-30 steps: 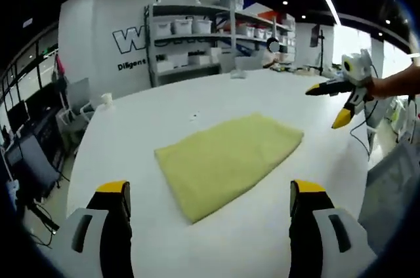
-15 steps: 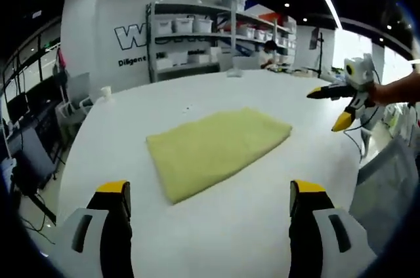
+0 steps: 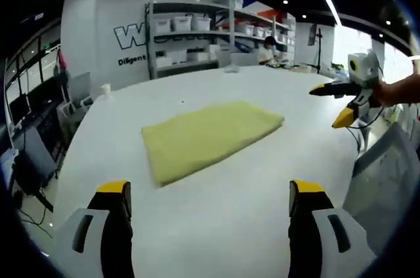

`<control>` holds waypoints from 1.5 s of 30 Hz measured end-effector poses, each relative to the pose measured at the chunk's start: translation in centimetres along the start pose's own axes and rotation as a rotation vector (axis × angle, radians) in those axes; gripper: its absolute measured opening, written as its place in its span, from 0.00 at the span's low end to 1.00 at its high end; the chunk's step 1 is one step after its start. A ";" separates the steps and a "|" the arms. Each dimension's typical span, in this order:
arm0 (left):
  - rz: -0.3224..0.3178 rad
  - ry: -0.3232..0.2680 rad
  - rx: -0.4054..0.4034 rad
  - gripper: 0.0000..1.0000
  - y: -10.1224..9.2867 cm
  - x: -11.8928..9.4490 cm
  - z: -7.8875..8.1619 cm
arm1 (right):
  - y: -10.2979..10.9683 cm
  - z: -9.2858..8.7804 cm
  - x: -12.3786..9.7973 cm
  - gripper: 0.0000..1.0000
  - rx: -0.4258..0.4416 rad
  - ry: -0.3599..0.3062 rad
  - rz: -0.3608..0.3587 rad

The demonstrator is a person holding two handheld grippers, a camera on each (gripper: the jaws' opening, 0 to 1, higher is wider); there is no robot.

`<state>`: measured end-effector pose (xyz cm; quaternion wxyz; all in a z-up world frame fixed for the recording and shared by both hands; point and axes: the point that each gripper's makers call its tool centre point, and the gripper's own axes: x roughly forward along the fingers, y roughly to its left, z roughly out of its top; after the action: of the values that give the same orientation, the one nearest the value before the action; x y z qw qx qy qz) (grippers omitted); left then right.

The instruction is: Fold the garment on the visible template until the final outline fits inside the template.

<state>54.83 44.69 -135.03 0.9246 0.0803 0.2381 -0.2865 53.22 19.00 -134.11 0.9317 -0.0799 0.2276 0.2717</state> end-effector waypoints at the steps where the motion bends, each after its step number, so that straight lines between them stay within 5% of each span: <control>1: 0.009 -0.006 -0.005 0.98 -0.1 -0.1 -0.1 | -0.1 -0.2 -0.2 0.99 0.005 -0.004 -0.015; 11: 0.029 -0.004 -0.042 0.99 -1.1 -1.3 -2.0 | -0.8 0.0 -1.9 0.99 0.087 -0.071 -0.098; 22: 0.117 -0.119 -0.066 0.99 -0.3 -2.6 -0.7 | -1.1 -0.2 -2.9 0.99 0.096 -0.127 -0.162; 33: 0.135 -0.128 -0.064 0.97 0.4 -1.5 0.6 | -2.0 -0.4 -1.8 0.99 0.072 -0.111 -0.165; 45: 0.135 -0.119 -0.060 0.98 0.3 -1.4 -0.2 | -2.4 -0.4 -2.0 0.99 0.074 -0.118 -0.172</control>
<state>53.91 45.69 -134.57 0.9563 0.0514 0.1851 -0.2205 52.90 15.99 -133.45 0.9657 -0.0484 0.1743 0.1863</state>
